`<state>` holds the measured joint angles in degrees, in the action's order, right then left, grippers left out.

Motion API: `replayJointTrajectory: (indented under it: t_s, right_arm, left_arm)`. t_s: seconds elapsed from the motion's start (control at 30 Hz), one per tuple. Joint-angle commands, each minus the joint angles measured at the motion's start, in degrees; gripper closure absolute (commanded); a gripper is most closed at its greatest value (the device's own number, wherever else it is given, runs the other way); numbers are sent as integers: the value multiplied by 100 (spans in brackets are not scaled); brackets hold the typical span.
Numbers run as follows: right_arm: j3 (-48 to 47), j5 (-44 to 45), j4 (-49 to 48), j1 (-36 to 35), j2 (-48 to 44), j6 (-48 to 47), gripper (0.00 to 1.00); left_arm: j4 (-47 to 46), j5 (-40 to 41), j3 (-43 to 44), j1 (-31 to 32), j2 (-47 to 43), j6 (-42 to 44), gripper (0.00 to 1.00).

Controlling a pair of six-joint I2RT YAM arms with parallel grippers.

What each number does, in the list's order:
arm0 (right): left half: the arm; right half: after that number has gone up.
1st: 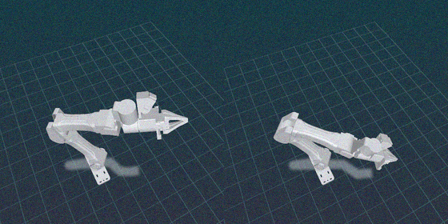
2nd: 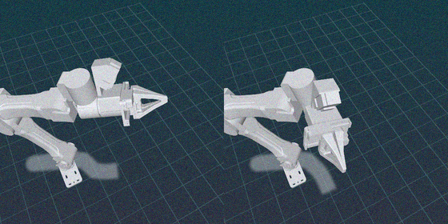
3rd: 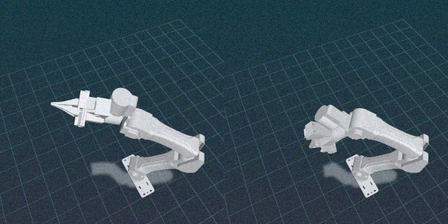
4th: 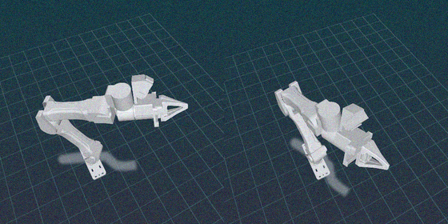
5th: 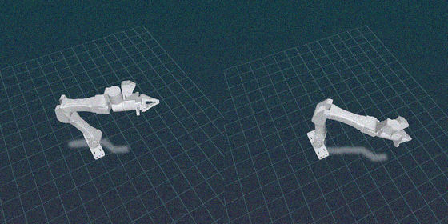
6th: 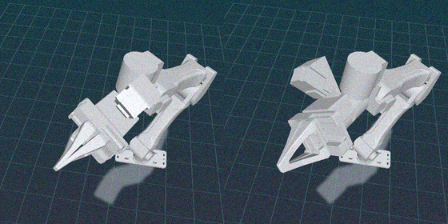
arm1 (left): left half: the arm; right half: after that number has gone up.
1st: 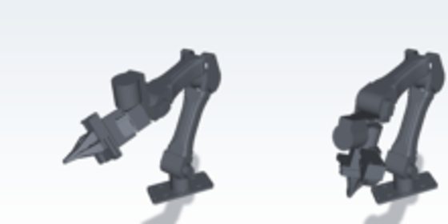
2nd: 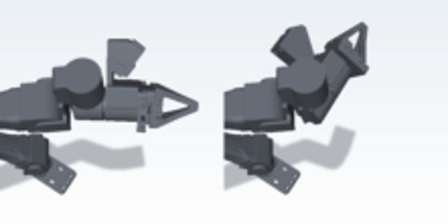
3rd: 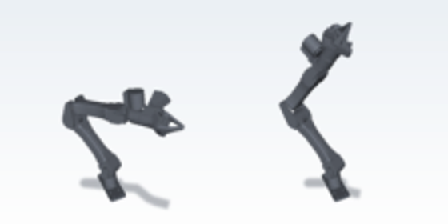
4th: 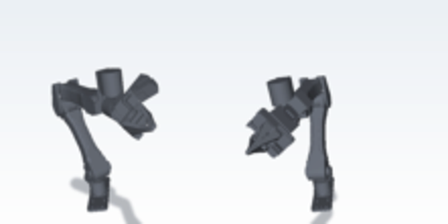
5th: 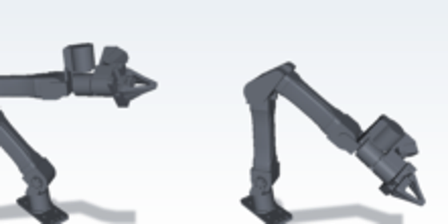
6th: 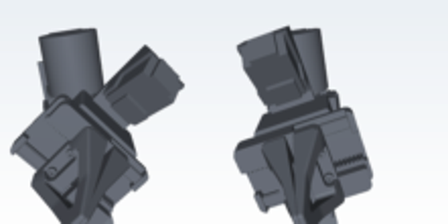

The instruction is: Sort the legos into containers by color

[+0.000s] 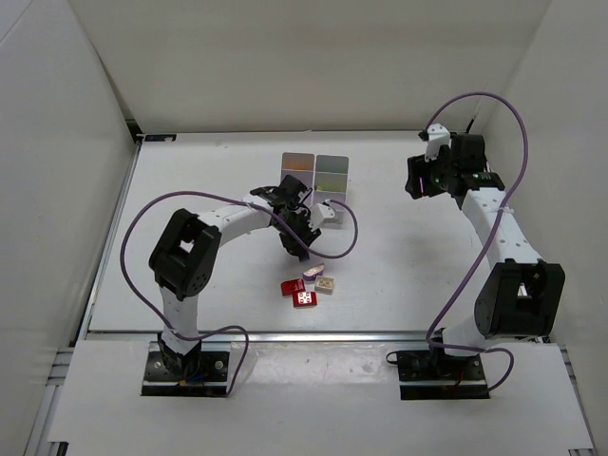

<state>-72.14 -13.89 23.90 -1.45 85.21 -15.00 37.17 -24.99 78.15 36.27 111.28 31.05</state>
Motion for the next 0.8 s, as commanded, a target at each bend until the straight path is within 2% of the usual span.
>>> replayJointTrajectory:
  t_s: [0.0, 0.2, 0.3, 0.5, 0.6, 0.77]
  right_arm:
    - [-125, -123, -114, 31, 22, -11, 36]
    - [-160, -211, -131, 31, 40, 15, 36]
    - [-160, -246, -157, 31, 40, 33, 36]
    - [-178, -298, -219, 31, 57, 112, 35]
    - [-248, -290, -237, 31, 75, 147, 35]
    - [-292, -254, -254, 31, 92, 138, 34]
  left_arm:
    - [27, -23, 78, -32, -379, 42, 74]
    - [45, 65, 306, -85, -836, -186, 74]
    - [176, 144, 911, -269, -951, -336, 74]
    - [677, 591, 2862, -691, -240, -740, 73]
    - [695, 995, 3389, -814, 190, -741, 73]
    - [704, 1277, 3725, -859, 560, -802, 74]
